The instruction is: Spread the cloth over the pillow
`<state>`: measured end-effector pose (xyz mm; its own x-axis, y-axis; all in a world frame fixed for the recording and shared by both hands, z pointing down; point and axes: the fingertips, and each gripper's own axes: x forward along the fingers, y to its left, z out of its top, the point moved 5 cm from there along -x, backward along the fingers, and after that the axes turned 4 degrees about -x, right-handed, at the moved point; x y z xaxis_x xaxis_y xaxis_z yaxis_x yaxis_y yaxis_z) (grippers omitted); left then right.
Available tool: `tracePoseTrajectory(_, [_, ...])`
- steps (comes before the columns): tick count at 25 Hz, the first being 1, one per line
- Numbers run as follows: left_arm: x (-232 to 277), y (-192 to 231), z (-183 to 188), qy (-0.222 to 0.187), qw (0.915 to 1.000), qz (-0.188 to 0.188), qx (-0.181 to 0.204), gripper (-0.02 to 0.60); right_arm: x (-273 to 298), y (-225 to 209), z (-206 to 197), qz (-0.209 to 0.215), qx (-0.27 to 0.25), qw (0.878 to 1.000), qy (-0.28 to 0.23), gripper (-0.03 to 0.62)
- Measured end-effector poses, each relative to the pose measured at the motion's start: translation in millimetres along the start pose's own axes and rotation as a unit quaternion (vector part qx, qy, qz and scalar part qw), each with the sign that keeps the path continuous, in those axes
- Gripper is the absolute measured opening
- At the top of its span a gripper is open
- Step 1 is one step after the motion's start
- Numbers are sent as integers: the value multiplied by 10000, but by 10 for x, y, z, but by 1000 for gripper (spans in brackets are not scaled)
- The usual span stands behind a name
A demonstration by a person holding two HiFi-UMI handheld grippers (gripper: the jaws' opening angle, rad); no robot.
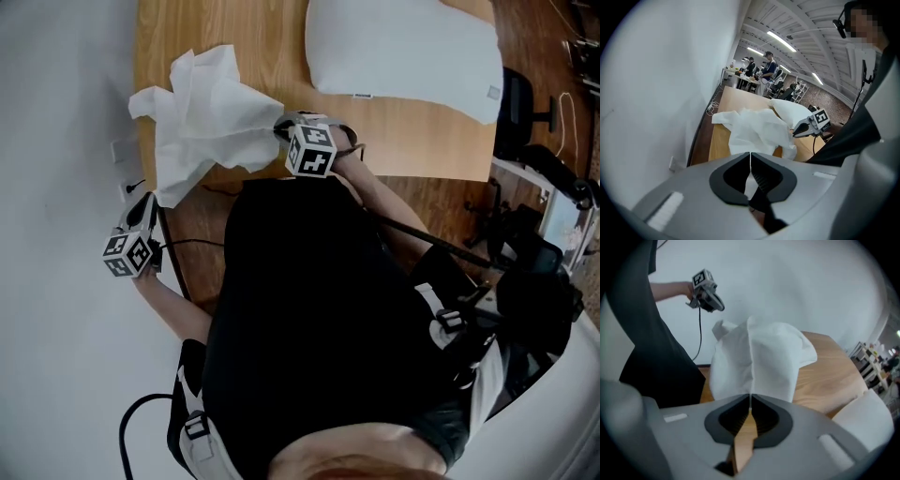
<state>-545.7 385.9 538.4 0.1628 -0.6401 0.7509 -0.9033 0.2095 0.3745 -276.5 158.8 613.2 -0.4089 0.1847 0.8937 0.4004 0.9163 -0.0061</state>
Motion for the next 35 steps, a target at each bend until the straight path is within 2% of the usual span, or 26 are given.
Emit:
tracePoseTrajectory(2, [-8, -58, -2, 40, 9998, -178, 26, 4, -457, -37, -27, 12, 488, 9980, -397, 17])
tracePoseTrajectory(4, [31, -95, -66, 131, 9993, -337, 16, 3, -1102, -165, -111, -219, 1135, 9873, -1089, 15])
tracePoseTrajectory(6, [87, -94, -90, 125, 9993, -364, -12, 3, -1964, -375, -174, -720, 1727, 9632, -1930, 14])
tracePoseTrajectory(8, [159, -82, -28, 75, 9992, -397, 29, 3, -2916, -534, -248, -1479, 1933, 9394, -2416, 14])
tracePoseTrajectory(10, [254, -87, 90, 39, 9987, -478, 152, 3, -3705, -608, -397, -2345, 1916, 9210, -2451, 14])
tracePoseTrajectory(11, [310, -97, 158, 2, 9984, -530, 214, 3, -3967, -635, -528, -2708, 2008, 9130, -2296, 14])
tracePoseTrajectory(13, [429, -127, 300, -183, 9972, -675, 251, 3, -4160, -646, -932, -3122, 2442, 9042, -1589, 14])
tracePoseTrajectory(14, [481, -144, 369, -316, 9962, -774, 224, 3, -4110, -596, -1169, -3132, 2726, 9026, -1141, 14])
tracePoseTrajectory(15, [522, -160, 430, -447, 9950, -876, 183, 3, -3980, -496, -1392, -2965, 3020, 9029, -750, 14])
tracePoseTrajectory(16, [552, -176, 470, -553, 9937, -968, 137, 3, -3772, -354, -1591, -2610, 3309, 9058, -438, 14])
tracePoseTrajectory(18, [599, -211, 473, -633, 9919, -1100, 52, 3, -3156, 28, -1988, -1552, 3803, 9117, 120, 14])
tracePoseTrajectory(20, [650, -240, 409, -540, 9920, -1142, 15, 3, -2410, 448, -2489, -617, 4121, 9058, 768, 15])
tracePoseTrajectory(21, [662, -242, 378, -464, 9925, -1131, 20, 3, -2086, 610, -2720, -385, 4206, 8998, 1098, 18])
tracePoseTrajectory(22, [659, -235, 365, -397, 9930, -1110, 44, 3, -1866, 698, -2868, -352, 4236, 8940, 1417, 30])
tracePoseTrajectory(23, [644, -224, 375, -362, 9933, -1093, 82, 3, -1783, 677, -2894, -525, 4181, 8917, 1653, 82])
tracePoseTrajectory(24, [623, -219, 403, -379, 9933, -1088, 109, 3, -1830, 532, -2783, -869, 4021, 8952, 1712, 160])
tracePoseTrajectory(25, [602, -224, 436, -463, 9928, -1098, 97, 3, -1960, 279, -2541, -1303, 3757, 9044, 1546, 184])
tracePoseTrajectory(27, [555, -235, 518, -834, 9899, -1143, -65, 3, -2234, -441, -1783, -2249, 2903, 9275, 694, 232])
tracePoseTrajectory(29, [485, -223, 649, -1433, 9824, -1157, -324, 3, -2251, -1256, -971, -2970, 1901, 9357, -153, 233])
tracePoseTrajectory(30, [436, -219, 714, -1749, 9766, -1159, -463, 5, -2110, -1609, -674, -3064, 1551, 9387, -309, 233])
tracePoseTrajectory(31, [377, -216, 760, -2021, 9707, -1160, -582, 5, -1881, -1903, -483, -2974, 1340, 9450, -228, 233])
tracePoseTrajectory(33, [242, -202, 777, -2371, 9623, -1113, -731, 3, -1287, -2319, -312, -2470, 1104, 9619, 402, 233])
tracePoseTrajectory(35, [110, -155, 722, -2530, 9591, -977, -808, 2, -723, -2567, -269, -1964, 863, 9696, 1180, 233])
